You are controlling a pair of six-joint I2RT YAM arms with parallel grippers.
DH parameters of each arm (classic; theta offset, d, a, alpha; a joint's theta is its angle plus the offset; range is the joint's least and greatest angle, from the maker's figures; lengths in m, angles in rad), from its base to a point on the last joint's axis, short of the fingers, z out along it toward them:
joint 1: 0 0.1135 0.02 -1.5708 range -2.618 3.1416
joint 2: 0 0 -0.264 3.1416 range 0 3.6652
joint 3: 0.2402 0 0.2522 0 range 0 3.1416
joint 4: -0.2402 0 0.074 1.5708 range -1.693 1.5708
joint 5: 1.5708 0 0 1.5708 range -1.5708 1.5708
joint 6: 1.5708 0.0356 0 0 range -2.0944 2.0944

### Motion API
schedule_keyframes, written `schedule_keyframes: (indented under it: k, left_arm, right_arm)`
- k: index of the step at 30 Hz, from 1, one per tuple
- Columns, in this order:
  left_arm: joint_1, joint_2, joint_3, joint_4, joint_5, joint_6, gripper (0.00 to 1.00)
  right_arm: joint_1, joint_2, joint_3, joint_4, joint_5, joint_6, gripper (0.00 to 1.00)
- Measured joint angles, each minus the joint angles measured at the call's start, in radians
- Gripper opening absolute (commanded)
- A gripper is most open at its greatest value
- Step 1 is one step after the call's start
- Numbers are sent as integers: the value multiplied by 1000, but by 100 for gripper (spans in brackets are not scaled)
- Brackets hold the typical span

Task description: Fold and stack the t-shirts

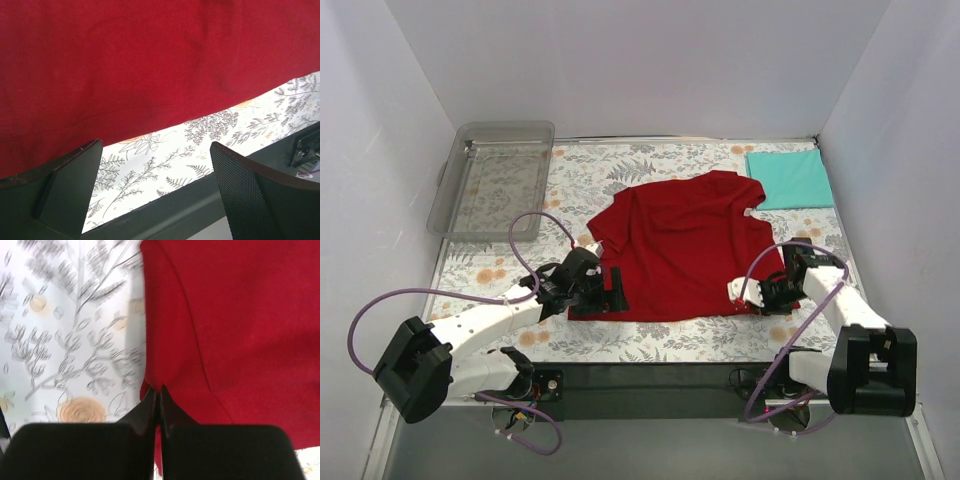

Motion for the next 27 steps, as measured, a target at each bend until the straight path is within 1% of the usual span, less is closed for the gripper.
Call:
schedule_keyframes:
  k: [2, 5, 9, 11, 15, 17, 18, 20, 22, 23, 24, 25, 26, 27]
  left_arm:
    - [0, -18, -2, -3, -3, -3, 82]
    - [0, -56, -2, -13, -7, -7, 82]
    - [0, -67, -11, -4, 8, -19, 82]
    - [-4, -66, -32, 6, 21, -30, 82]
    - [-39, -30, -68, 32, 47, -62, 82]
    - [-68, 9, -74, 47, 55, -77, 78]
    - [-80, 23, -68, 60, 57, -88, 71]
    - [-105, 58, -62, 83, 57, -108, 64]
    - [-126, 93, -45, 95, 57, -128, 47]
    - [-135, 106, -44, 99, 55, -135, 43]
    - [-142, 111, -41, 99, 51, -137, 36]
    - [-148, 113, -43, 92, 46, -145, 6]
    - [-152, 112, -45, 82, 41, -153, 0]
    - [-156, 112, -45, 68, 37, -159, 0]
  right_arm:
    - [0, -75, -50, -19, 63, -72, 1]
    - [1, -208, -112, -114, 168, -190, 1]
    - [1, -311, -126, -253, 265, -271, 1]
    - [1, -335, -126, -291, 280, -283, 1]
    - [1, -354, -124, -313, 275, -285, 1]
    - [1, -351, -124, -319, 269, -290, 1]
    - [1, -349, -124, -323, 262, -293, 1]
    - [1, -346, -120, -329, 255, -299, 1]
    - [1, -347, -115, -340, 246, -307, 1]
    - [1, -350, -110, -351, 238, -312, 1]
    - [1, -353, -107, -357, 232, -315, 1]
    - [1, -360, -103, -362, 224, -318, 1]
    - [1, -368, -99, -367, 219, -320, 1]
    - [1, -379, -96, -373, 215, -322, 1]
